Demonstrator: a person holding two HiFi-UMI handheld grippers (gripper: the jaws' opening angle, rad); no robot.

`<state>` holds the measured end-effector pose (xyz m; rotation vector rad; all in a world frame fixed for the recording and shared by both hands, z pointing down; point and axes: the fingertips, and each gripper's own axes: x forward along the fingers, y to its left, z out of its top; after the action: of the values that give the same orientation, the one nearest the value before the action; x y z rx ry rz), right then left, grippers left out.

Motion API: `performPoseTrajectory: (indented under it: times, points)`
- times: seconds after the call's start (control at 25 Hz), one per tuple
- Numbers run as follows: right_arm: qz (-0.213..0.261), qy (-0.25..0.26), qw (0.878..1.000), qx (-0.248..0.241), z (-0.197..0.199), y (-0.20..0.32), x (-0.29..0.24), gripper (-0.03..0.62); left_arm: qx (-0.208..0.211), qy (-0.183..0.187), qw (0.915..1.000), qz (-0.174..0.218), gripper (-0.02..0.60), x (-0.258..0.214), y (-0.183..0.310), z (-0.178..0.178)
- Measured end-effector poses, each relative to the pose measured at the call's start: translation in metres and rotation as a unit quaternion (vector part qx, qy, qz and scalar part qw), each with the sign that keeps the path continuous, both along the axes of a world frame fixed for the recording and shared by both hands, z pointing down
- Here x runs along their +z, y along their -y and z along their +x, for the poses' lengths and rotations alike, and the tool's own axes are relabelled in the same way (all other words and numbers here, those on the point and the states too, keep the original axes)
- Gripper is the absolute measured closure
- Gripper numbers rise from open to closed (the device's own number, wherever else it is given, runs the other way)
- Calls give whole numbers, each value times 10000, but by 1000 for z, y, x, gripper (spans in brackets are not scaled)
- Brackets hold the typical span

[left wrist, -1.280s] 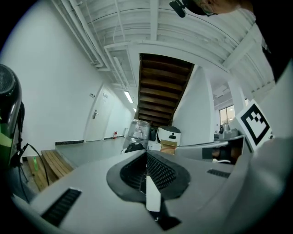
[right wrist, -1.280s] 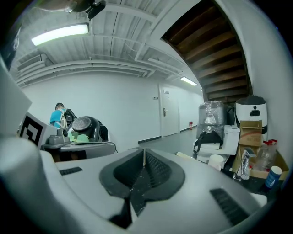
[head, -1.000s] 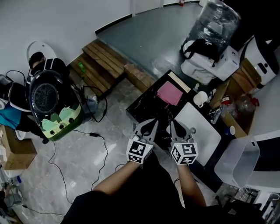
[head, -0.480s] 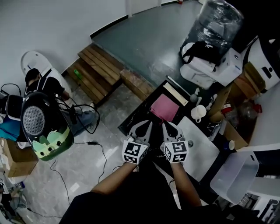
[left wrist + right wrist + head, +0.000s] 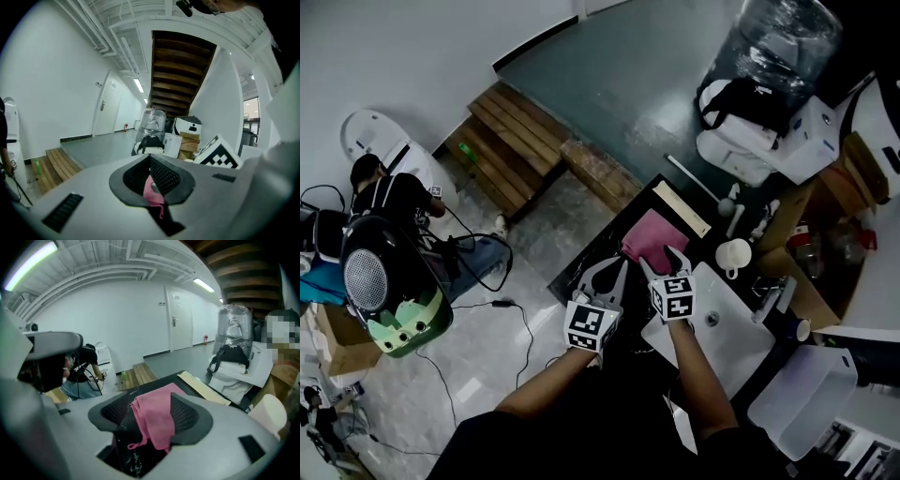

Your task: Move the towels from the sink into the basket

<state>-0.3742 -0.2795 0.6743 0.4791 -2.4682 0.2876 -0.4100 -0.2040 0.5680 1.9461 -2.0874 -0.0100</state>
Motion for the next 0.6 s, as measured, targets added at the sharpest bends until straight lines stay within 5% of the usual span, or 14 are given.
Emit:
performPoseTrajectory:
  times: [0.6]
  points:
    - [-228, -990, 9947, 176, -26, 55, 92, 205, 0, -118, 9996, -243, 568, 25, 9, -17]
